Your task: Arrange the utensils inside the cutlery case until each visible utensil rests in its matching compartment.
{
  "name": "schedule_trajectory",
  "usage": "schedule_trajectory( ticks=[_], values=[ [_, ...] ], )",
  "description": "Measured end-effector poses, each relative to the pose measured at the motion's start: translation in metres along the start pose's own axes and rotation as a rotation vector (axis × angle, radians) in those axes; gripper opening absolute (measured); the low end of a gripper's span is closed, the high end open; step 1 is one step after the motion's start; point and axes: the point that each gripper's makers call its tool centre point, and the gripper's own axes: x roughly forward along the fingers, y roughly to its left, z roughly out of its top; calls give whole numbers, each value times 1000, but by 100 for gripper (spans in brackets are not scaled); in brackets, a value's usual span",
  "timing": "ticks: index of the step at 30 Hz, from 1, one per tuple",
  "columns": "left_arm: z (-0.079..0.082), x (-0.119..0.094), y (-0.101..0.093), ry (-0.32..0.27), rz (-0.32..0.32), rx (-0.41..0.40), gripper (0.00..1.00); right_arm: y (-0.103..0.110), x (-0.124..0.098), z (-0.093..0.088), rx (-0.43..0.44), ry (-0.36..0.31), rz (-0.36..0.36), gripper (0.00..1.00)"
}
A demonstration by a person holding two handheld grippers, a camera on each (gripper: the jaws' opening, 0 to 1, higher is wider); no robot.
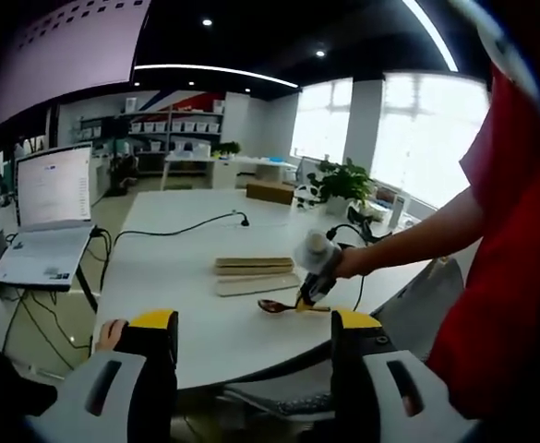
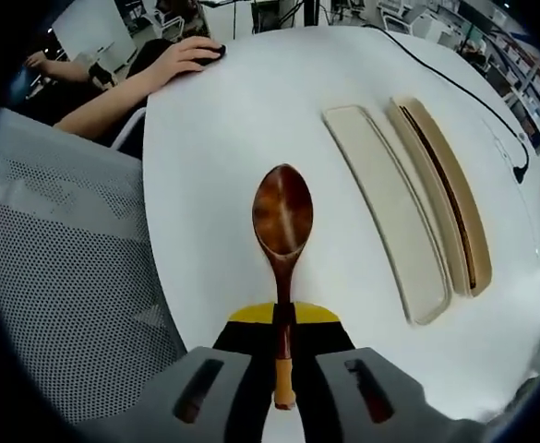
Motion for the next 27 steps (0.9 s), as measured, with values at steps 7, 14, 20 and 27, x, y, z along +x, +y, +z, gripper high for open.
schedule_trajectory(
  ticks=[7,14,20,27],
  values=[
    [6,6,-6,-3,-26,17,69,3,-8,5,-50,-18,-6,0],
    [7,8,-5,-1,-28,23,69,-3,-23,11,-30,-64,-10,0],
    [6,6,-6,-3,-19,20,69,0,-19,0,-76,-60,-19,0],
    [1,3,-6,11,-11,12,69,-4,-24,-4,-65,-67,-20,0]
  ],
)
